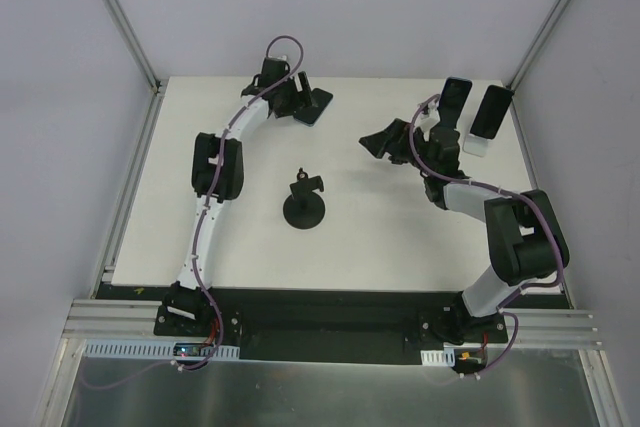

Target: Place the phone on the phone stand

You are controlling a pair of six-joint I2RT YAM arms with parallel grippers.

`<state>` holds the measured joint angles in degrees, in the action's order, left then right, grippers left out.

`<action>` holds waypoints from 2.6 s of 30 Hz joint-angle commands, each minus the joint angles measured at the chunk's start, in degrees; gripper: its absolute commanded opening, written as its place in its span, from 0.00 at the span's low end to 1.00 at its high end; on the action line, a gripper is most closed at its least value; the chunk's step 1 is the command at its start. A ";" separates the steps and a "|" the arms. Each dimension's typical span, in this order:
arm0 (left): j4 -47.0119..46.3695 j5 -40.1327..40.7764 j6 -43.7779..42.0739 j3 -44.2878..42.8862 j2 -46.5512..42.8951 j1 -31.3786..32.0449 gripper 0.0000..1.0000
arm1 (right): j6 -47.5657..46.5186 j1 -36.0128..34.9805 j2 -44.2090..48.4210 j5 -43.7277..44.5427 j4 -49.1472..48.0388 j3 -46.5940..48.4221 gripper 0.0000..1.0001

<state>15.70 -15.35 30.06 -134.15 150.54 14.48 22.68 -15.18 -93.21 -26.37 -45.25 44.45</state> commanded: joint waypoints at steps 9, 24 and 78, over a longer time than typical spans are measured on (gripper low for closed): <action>13.91 10.78 -9.23 -1.91 -1.65 5.03 0.84 | 3.42 1.29 -0.75 -2.54 -7.56 0.64 0.97; 20.94 16.32 -15.30 -7.52 1.33 8.90 0.88 | 5.62 2.08 -1.54 -3.42 -10.47 -0.06 0.97; -17.02 -6.44 13.08 7.15 -0.60 -4.02 0.55 | 25.22 -6.09 -55.32 4.22 35.67 74.55 0.62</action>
<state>1.48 -20.58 40.62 -125.14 148.90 10.66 46.33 -20.25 -147.50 -22.79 -12.40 114.52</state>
